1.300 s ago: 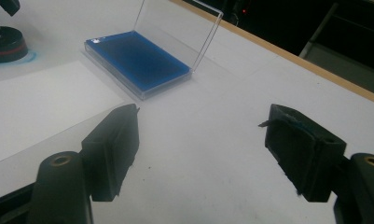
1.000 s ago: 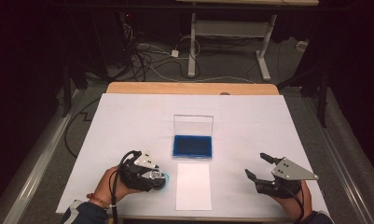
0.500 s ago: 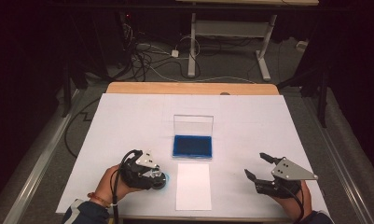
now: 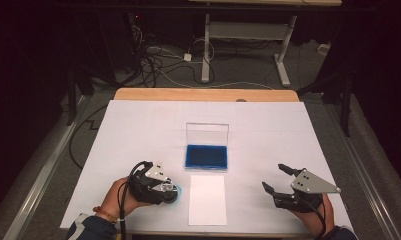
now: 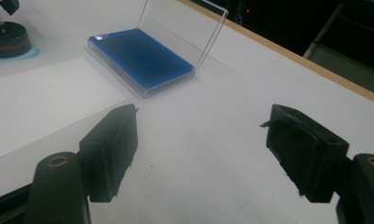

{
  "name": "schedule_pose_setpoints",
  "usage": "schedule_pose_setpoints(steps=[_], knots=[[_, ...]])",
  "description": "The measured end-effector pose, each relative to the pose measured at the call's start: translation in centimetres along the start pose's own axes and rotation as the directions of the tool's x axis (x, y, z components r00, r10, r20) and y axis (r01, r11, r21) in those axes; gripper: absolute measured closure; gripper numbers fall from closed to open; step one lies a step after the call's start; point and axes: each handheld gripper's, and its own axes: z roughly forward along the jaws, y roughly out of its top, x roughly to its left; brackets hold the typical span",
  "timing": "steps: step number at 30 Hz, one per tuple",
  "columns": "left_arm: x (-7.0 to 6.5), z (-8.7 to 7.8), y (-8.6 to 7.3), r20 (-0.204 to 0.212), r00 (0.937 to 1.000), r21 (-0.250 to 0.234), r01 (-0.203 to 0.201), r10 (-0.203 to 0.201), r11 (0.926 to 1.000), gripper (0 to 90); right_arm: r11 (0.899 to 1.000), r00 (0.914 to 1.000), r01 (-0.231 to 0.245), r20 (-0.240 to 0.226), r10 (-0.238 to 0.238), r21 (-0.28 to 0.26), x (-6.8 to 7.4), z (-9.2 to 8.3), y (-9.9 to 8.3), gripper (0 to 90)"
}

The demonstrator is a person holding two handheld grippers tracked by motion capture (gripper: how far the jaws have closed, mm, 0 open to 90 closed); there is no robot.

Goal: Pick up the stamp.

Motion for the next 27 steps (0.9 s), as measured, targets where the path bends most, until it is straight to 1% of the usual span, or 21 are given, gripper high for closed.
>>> schedule_pose_setpoints(steps=[4, 6, 16, 22, 27], knots=[[0.03, -0.13, -0.05, 0.003, 1.0000, 0.008, -0.004, 0.004, 1.0000, 51.4, 1.000, 1.0000, 0.003, -0.004, -0.003, 0.001, 0.04, 0.01, 0.01, 25.2], [0.01, -0.17, -0.06, -0.004, 1.0000, 0.000, 0.002, -0.002, 1.0000, 51.4, 1.000, 1.0000, 0.002, -0.002, -0.002, 0.001, 0.03, 0.00, 0.00, 25.2], [-0.05, -0.49, -0.04, -0.002, 1.0000, -0.019, 0.007, -0.007, 0.9998, 51.4, 1.000, 1.0000, 0.004, -0.004, -0.004, 0.000, 0.09, -0.01, 0.02, 25.3], [-0.09, -0.53, -0.03, -0.009, 1.0000, -0.024, 0.003, -0.004, 0.9997, 53.3, 1.000, 1.0000, 0.009, -0.004, -0.009, 0.000, 0.11, -0.02, 0.05, 25.3], [-0.12, -0.53, 0.00, -0.015, 0.9998, -0.021, -0.011, 0.011, 0.9997, 53.5, 1.000, 1.0000, 0.006, -0.005, -0.006, 0.002, 0.12, -0.01, 0.04, 25.3]])
